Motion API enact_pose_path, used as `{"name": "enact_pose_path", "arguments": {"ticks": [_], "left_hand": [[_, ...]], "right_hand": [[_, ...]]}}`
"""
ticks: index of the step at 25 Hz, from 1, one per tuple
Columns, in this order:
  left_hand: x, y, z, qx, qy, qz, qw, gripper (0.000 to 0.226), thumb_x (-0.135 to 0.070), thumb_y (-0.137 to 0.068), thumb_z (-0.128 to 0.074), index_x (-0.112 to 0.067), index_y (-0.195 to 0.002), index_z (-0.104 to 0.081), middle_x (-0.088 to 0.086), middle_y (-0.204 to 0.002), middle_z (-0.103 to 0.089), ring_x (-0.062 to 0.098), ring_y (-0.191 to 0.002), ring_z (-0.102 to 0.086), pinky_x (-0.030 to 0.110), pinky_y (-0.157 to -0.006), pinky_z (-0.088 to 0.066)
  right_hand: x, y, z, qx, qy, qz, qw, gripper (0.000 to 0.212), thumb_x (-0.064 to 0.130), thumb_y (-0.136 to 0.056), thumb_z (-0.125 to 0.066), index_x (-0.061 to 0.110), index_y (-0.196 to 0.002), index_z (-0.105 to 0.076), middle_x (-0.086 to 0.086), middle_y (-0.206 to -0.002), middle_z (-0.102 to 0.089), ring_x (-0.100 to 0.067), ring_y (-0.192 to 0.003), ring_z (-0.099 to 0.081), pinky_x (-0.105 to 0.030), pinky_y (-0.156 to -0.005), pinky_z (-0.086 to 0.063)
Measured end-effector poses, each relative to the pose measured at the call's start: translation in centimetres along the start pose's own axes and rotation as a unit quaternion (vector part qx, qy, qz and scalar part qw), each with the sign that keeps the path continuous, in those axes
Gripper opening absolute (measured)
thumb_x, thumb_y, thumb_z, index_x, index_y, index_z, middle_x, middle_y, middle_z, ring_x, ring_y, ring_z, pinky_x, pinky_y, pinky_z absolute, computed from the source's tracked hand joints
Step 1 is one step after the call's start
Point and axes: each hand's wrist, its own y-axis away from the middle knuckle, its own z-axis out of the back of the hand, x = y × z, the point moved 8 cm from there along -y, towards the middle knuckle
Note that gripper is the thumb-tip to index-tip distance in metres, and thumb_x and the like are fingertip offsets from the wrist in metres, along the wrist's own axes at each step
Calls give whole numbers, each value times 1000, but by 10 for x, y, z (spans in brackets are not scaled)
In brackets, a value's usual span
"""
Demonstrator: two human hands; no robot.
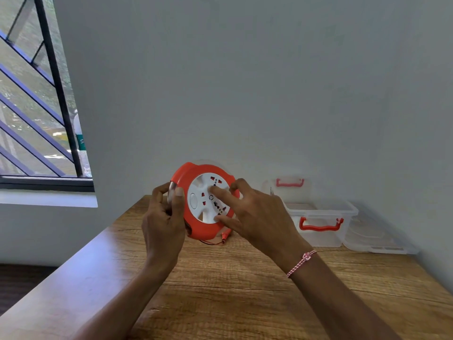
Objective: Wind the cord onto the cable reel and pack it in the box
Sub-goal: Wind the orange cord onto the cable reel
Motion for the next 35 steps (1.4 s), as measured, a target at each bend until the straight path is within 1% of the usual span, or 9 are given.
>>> {"name": "enact_pose_path", "arguments": {"ticks": [5,10,17,19,23,26,28,31,35], "left_hand": [[0,1,-6,22,19,-8,1000,19,-63,-101,-43,-49,-112,-50,-43,-92,-67,-9,-75,-72,12,-51,-55],[-9,8,-12,53,9,-33,998,10,-65,-100,-44,-68,-108,-48,-42,-94,-68,-9,-75,-72,15,-52,-58],[-5,12,-17,59,-4,-30,998,16,-65,-99,-42,-56,-109,-49,-42,-95,-66,-9,-79,-71,11,-52,-54],[-7,12,-17,56,3,-31,998,26,-67,-98,-41,-49,-113,-51,-41,-96,-67,-9,-80,-72,11,-52,-54],[-9,14,-15,52,11,-30,998,19,-76,-96,-39,-64,-107,-50,-30,-91,-71,-1,-69,-74,22,-50,-60],[-8,15,-14,47,6,-28,998,18,-77,-95,-39,-67,-106,-49,-26,-91,-71,1,-67,-74,31,-51,-63],[-9,15,-15,46,-1,-32,998,14,-74,-97,-41,-67,-108,-48,-33,-92,-70,-3,-70,-73,25,-50,-62],[-10,15,-16,45,-17,-47,998,12,-65,-101,-43,-62,-112,-48,-42,-95,-67,-10,-75,-72,15,-51,-57],[-11,15,-15,31,-26,-66,997,25,-69,-102,-40,-51,-118,-47,-43,-97,-65,-12,-77,-70,10,-51,-54]], "right_hand": [[8,-2,1,34,-14,18,999,66,54,-95,-64,30,-153,-45,-7,-126,-73,-29,-92,-78,-42,-67,-64],[6,-2,1,55,-57,-29,996,71,67,-93,-55,34,-154,-42,-5,-125,-75,-27,-98,-77,-42,-84,-62],[2,2,4,8,-109,-102,989,70,67,-85,-67,27,-141,-58,-6,-115,-78,-27,-89,-77,-34,-80,-61],[-3,4,1,3,-155,-152,976,70,70,-83,-68,26,-137,-59,-4,-116,-77,-24,-89,-77,-22,-73,-57],[-12,8,-8,8,-241,-263,934,68,75,-79,-67,28,-128,-57,3,-118,-74,-14,-88,-73,-5,-61,-43],[-13,11,-13,9,-307,-325,894,60,69,-79,-72,28,-120,-57,4,-106,-71,3,-58,-66,-2,-43,-41],[-13,15,-18,10,-362,-365,858,53,67,-80,-72,32,-113,-52,8,-96,-64,7,-48,-65,-4,-38,-40],[-14,21,-26,22,-418,-423,803,50,67,-82,-70,30,-109,-52,9,-95,-73,-9,-62,-75,-14,-43,-47],[-8,26,-30,21,-524,-454,721,43,55,-86,-74,28,-111,-52,-3,-69,-77,-17,-49,-73,-19,-35,-44]]}}
